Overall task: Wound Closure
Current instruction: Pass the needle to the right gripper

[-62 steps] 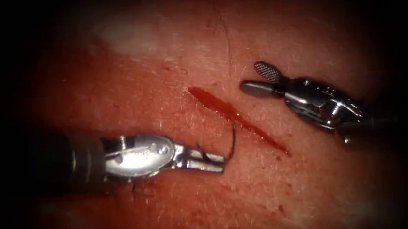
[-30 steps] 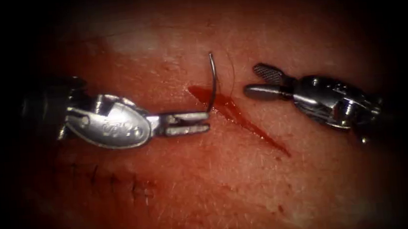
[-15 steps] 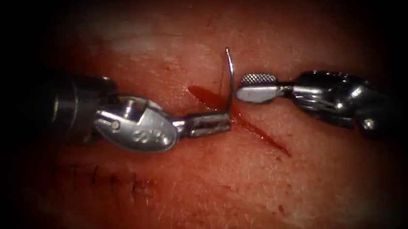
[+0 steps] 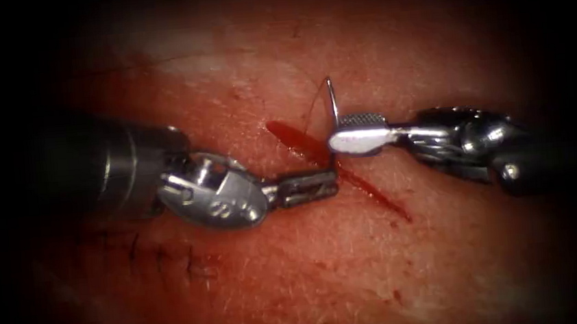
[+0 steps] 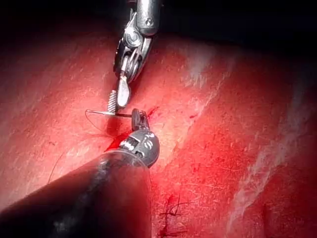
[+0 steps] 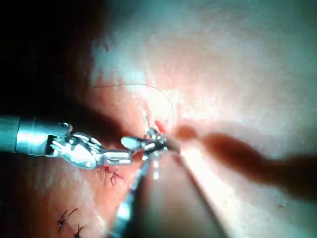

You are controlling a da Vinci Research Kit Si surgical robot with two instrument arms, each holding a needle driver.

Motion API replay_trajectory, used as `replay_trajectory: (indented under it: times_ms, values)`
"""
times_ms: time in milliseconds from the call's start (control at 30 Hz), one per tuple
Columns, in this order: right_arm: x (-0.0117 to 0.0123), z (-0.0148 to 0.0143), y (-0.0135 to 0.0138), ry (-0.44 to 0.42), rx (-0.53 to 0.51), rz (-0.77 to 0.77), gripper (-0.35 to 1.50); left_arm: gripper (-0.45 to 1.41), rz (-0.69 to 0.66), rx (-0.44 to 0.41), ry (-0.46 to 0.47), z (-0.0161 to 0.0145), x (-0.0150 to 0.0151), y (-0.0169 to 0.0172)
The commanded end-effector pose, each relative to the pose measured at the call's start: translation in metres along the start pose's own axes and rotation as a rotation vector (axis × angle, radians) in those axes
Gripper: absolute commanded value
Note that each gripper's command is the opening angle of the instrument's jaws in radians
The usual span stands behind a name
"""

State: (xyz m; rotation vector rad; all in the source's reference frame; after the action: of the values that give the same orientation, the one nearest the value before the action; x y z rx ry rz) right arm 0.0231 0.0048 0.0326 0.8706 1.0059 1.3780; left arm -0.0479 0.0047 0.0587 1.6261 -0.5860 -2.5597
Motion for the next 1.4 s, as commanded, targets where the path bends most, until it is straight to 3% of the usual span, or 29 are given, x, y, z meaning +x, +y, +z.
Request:
replay_trajectory:
  times_ms: [33, 167, 567, 633, 700, 767, 1133, 1233, 1333, 1400]
  values:
    - [-0.0004, 0.0008, 0.0003, -0.003, -0.026, 0.0, 0.84, -0.45, 0.011, -0.01, -0.004, 0.0005, -0.0002, 0.0007]
    - [-0.0003, 0.0009, 0.0006, -0.027, -0.083, 0.03, 0.81, -0.45, 0.029, -0.02, -0.018, 0.0005, -0.0001, 0.0009]
    - [-0.0004, 0.003, 0.0005, -0.026, -0.118, 0.049, 0.69, -0.45, 0.071, -0.032, -0.038, 0.0006, 0.0003, 0.0011]
    - [-0.0005, 0.0034, 0.0004, -0.033, -0.13, 0.05, 0.51, -0.45, 0.077, -0.034, -0.041, 0.0006, 0.0003, 0.0011]
    - [-0.0005, 0.0035, 0.0004, -0.042, -0.142, 0.05, -0.01, -0.45, 0.078, -0.037, -0.042, 0.0006, 0.0002, 0.0011]
    - [-0.0006, 0.0035, 0.0005, -0.044, -0.144, 0.05, -0.35, -0.45, 0.078, -0.037, -0.043, 0.0006, 0.0002, 0.0011]
    - [-0.0006, 0.003, 0.0008, -0.094, -0.138, 0.067, -0.35, -0.45, 0.079, -0.056, -0.057, 0.0007, 0.0001, 0.0011]
    - [-0.0003, 0.0027, 0.0011, -0.084, -0.147, 0.001, -0.35, 1.01, -0.035, -0.119, -0.085, 0.0011, 0.0004, 0.0011]
    - [0.0, 0.0025, 0.0015, -0.059, -0.149, -0.044, -0.35, 1.16, -0.121, -0.166, -0.065, 0.0011, 0.0008, 0.001]
    - [0.0003, 0.0024, 0.0019, -0.036, -0.153, -0.064, -0.35, 1.11, -0.151, -0.175, -0.068, 0.001, 0.0011, 0.001]
